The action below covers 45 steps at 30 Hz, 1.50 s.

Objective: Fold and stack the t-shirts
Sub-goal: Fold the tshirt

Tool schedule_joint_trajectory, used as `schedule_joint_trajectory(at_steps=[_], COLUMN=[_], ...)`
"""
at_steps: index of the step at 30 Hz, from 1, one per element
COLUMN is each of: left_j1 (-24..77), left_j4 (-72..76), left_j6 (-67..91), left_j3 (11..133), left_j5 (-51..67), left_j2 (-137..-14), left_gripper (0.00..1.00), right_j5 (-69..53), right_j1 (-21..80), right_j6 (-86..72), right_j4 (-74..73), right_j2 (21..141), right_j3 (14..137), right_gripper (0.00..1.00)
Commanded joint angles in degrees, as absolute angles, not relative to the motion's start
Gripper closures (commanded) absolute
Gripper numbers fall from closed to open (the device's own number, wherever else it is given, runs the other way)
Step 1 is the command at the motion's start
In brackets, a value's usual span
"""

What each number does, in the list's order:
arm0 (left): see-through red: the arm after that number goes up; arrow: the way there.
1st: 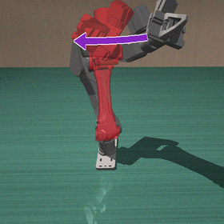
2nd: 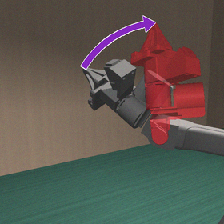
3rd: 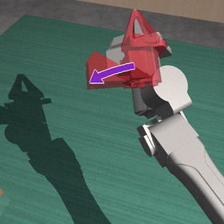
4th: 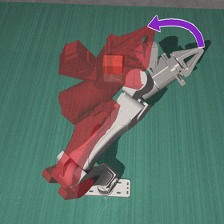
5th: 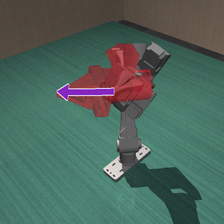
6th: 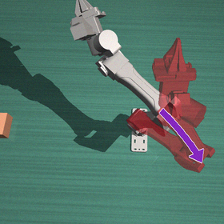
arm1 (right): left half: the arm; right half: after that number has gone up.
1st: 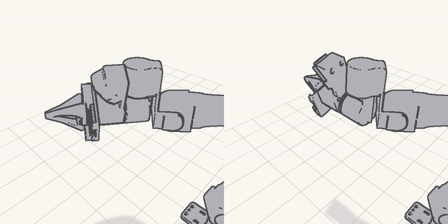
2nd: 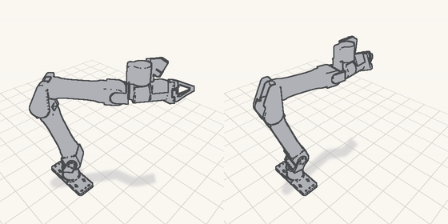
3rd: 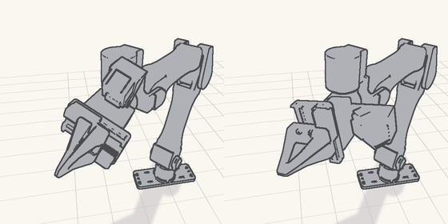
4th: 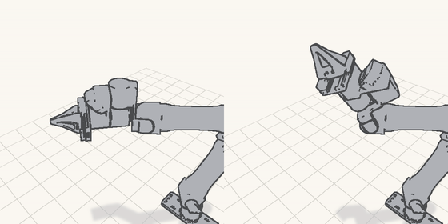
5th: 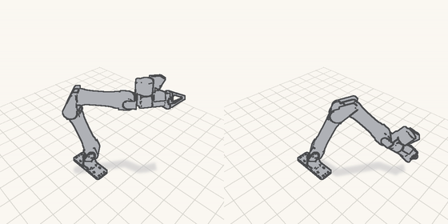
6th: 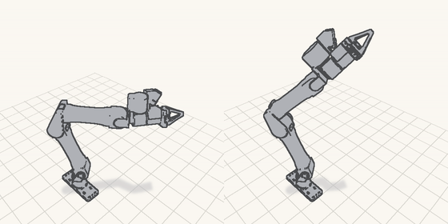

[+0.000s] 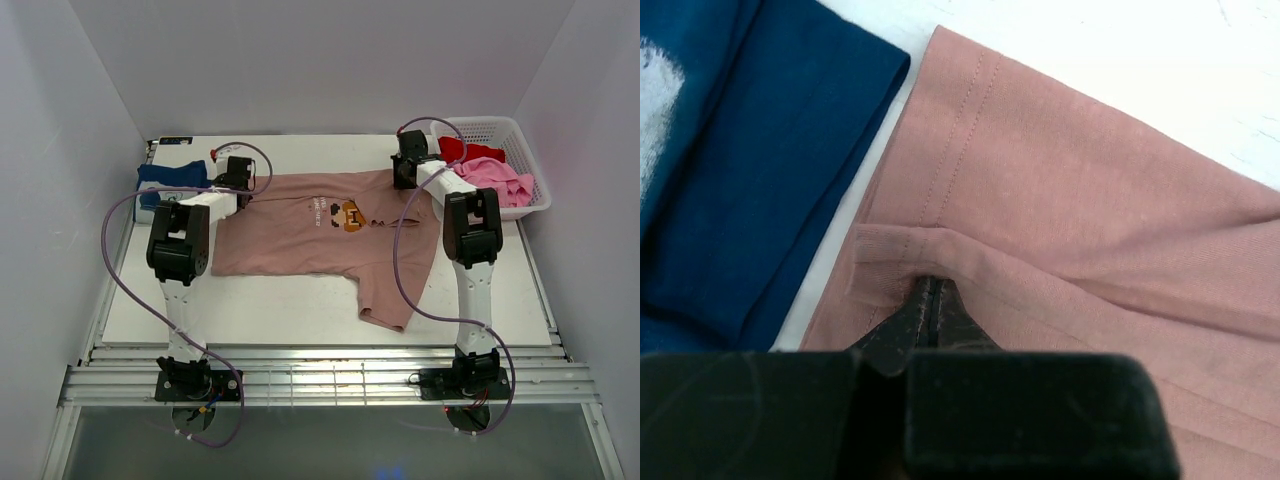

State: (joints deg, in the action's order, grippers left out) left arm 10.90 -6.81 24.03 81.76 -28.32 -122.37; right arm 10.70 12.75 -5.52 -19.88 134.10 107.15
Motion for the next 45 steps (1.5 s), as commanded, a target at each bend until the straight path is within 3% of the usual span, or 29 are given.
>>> schedule_joint_trajectory(at_steps=[1,3,5,8,9,17,24,33,45], left_j1=[10.5,10.8,11.9,13.8,14.4,17.0,16.9,16.8,16.9], left_j4=[-6.0,-2.6,2.7,5.7,4.6,-24.9,-29.6,-31.5,-31.6], left_j6=[21.8,20.2,18.3,15.0,14.9,34.7,42.9,43.9,44.6], left_j3=[83.1,82.4,80.2,76.8,75.1,59.7,47.6,46.1,44.1], left_j5=[-26.1,-27.1,-29.0,-32.9,-34.3,-39.5,-37.8,-39.4,-38.6], left_j2=[-120.4,-117.4,-110.9,-101.1,-99.0,-87.0,-87.2,-85.5,-85.3], left_gripper=[1.0,0.96,0.76,0.43,0.4,0.39,0.37,0.37,0.37], right_j5=[8.8,8.4,8.3,10.3,11.2,22.8,26.6,28.9,29.4], right_j1=[12.5,12.5,12.7,14.5,15.3,31.1,41.4,48.7,52.9], right_j6=[-2.9,-1.8,-1.2,-0.3,-0.4,-13.2,-26.2,-33.8,-41.3], right_j4=[-19.0,-13.4,-11.4,-12.6,-14.0,-25.0,-28.7,-31.2,-34.7], right_j2=[129.3,123.9,115.0,104.2,101.9,80.9,72.3,67.6,70.2], right_j3=[104.3,99.3,92.7,86.1,84.5,61.4,45.3,39.7,35.4], right_gripper=[0.92,0.86,0.72,0.62,0.61,0.61,0.6,0.6,0.6])
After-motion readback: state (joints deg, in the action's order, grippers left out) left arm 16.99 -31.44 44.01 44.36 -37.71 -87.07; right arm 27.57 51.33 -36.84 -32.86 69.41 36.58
